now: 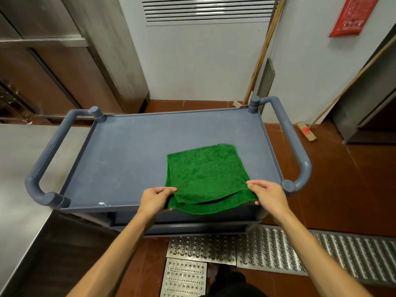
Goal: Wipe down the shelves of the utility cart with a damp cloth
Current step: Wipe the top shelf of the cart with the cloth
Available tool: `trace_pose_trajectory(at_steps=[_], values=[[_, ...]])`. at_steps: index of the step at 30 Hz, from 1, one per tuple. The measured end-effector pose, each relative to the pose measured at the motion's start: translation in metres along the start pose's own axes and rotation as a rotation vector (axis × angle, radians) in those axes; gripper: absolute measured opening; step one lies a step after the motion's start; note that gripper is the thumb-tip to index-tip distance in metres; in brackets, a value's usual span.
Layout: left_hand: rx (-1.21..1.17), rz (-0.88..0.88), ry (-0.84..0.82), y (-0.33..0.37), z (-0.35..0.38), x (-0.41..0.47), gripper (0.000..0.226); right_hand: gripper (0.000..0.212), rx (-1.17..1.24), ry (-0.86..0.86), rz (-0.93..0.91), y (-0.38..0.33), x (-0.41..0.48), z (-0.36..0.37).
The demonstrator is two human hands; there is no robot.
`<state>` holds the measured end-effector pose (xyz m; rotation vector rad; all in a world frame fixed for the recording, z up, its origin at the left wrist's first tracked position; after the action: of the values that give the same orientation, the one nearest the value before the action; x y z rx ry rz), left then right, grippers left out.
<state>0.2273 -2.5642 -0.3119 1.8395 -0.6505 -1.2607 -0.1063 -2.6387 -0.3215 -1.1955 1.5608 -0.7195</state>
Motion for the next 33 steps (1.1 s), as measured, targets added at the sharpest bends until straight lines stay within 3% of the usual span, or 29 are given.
trace_pose_trajectory(at_steps=[9,22,33], values=[[-0.085,0.000,-0.024,0.000,-0.025,-0.036,0.031,0.013,0.093,0.000,-0.001,-0.008,-0.049,0.010],[-0.238,-0.003,-0.063,0.010,-0.059,-0.082,0.029,0.009,0.258,0.033,-0.054,-0.036,-0.105,-0.004],[-0.186,0.132,-0.035,0.046,-0.064,-0.106,0.027,0.010,0.321,0.064,-0.164,-0.077,-0.133,-0.014]])
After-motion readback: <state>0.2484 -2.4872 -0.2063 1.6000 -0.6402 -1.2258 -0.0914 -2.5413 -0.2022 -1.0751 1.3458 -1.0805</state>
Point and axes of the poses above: each hand's wrist, its own x-axis towards the middle knuckle, its own z-axis out of the palm, y = z × x, the point moved 6 cm from there along x, towards the middle knuckle, and after that the axes turned 3 degrees about -y, right-handed, at the moved point
